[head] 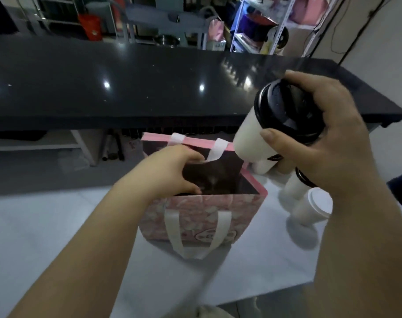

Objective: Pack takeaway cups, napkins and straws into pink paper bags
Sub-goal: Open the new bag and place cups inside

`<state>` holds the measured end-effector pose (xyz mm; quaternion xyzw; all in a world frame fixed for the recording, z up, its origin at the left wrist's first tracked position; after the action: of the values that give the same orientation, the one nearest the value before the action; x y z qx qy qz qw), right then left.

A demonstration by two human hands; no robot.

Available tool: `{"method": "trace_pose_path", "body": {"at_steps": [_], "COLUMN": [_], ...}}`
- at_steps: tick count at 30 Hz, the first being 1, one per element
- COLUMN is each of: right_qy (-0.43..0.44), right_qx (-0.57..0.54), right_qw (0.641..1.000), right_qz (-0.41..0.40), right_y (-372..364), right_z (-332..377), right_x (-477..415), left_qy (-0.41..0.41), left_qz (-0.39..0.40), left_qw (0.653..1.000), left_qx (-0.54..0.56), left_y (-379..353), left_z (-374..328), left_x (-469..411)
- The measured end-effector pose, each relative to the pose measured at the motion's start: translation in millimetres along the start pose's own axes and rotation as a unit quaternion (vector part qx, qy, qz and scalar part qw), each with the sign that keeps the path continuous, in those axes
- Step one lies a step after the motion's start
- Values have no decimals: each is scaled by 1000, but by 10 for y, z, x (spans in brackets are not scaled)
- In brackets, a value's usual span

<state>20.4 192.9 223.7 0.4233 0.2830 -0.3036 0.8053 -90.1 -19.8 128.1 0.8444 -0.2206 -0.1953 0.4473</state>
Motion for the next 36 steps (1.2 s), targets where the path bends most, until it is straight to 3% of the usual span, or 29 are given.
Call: {"method": "trace_pose_path", "body": {"at_steps": [3,8,14,21,24,30,36], "right_qy": [-41,-94,-48,-49,-84,-117,-122], "right_qx": [-36,7,184,343,317,226,234], "right_qw": [998,974,946,851,854,906,877], "right_qz": [35,208,262,395,404,340,402], "right_y": [-166,-608,-616,-1043,-1170,-1125,-1260], "right_z": [119,159,26,-153,-254,-330,-401], "right_x": [75,342,559,593,602,592,848], "left_qy": [-62,-115,-87,-95,-108,-116,-105], "left_qz": [8,18,48,77,85,85,82], "left_qw": [998,993,992,987,984,983,984], "left_qx": [-4,-37,-80,-107,-113,-116,-118], "left_y": [-28,-15,-109,-241,-279,-277,-241], "left_z": [-18,18,137,57,30,-13,-15], "left_x": [-20,-56,-1,61,99,104,129]}}
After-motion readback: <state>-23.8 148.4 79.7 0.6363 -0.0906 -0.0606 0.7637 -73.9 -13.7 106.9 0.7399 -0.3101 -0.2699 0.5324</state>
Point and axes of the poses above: each hand's wrist, its own x-axis away from the middle knuckle, its own y-axis out of the back of the hand, z = x × y, the point moved 2 cm from there along -x, towards the middle knuckle, and after that the axes turned 14 degrees about -z, right-handed, at the moved point
